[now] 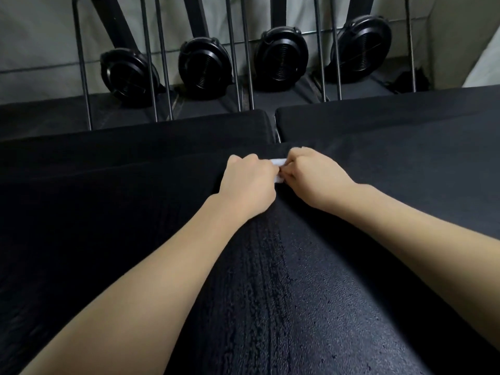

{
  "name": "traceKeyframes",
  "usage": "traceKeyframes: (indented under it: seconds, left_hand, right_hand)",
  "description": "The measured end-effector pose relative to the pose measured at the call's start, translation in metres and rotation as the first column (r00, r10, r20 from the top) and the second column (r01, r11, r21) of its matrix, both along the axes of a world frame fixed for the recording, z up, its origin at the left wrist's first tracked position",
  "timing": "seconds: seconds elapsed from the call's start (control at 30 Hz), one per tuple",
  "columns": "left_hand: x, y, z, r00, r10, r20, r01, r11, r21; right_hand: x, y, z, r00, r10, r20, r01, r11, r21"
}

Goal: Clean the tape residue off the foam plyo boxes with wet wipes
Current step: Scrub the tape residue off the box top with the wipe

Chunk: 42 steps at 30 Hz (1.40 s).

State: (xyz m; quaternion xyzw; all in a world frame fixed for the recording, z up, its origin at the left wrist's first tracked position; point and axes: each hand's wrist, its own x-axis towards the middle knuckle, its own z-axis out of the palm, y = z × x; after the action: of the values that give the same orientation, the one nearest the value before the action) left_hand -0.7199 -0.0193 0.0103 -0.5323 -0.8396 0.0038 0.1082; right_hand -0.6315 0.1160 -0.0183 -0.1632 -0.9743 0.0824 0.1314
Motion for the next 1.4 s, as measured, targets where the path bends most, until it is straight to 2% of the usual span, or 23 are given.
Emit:
traceKeyframes:
  seconds: [0.2,0.27,0.4,0.7,0.8,1.0,1.2,1.4]
  left_hand:
    - [-0.024,0.041,0.006,0.991,0.109,0.073,-0.109,0.994,-0.005]
    - [-0.026,0.044,0.005,0.988,0.122,0.097,-0.123,0.992,0.004]
    - [-0.011,0.031,0.005,0.994,0.091,0.064,-0.092,0.996,0.010]
    - [0.059,-0.036,0.013,0.997,0.012,0.071,-0.009,0.999,-0.034]
    - [0.068,-0.049,0.009,0.999,-0.025,0.028,0.026,0.999,-0.035]
    - [0.043,-0.026,0.005,0.994,-0.023,0.104,0.019,0.999,0.035]
    - [0.022,0.005,0.009,0.989,0.070,0.133,-0.066,0.997,-0.033]
    - [0.049,-0.018,0.009,0.988,0.032,0.151,-0.033,0.999,0.004]
  right_hand:
    - [-0.035,0.019,0.012,0.992,-0.128,-0.009,0.125,0.981,-0.146]
    - [-0.038,0.020,0.013,0.985,-0.169,-0.018,0.165,0.975,-0.147]
    - [-0.026,0.017,0.012,0.989,-0.147,-0.015,0.141,0.968,-0.210]
    - [0.060,-0.031,-0.002,0.998,0.068,-0.007,-0.068,0.997,0.029]
    - [0.076,-0.041,-0.002,0.994,0.095,-0.053,-0.093,0.995,0.036]
    - [0.054,-0.029,0.008,0.996,0.080,-0.042,-0.077,0.996,0.055]
    - [0.010,0.003,-0.001,0.996,-0.085,0.006,0.085,0.994,-0.070]
    - [0.039,-0.023,0.003,0.993,-0.107,0.044,0.108,0.994,-0.019]
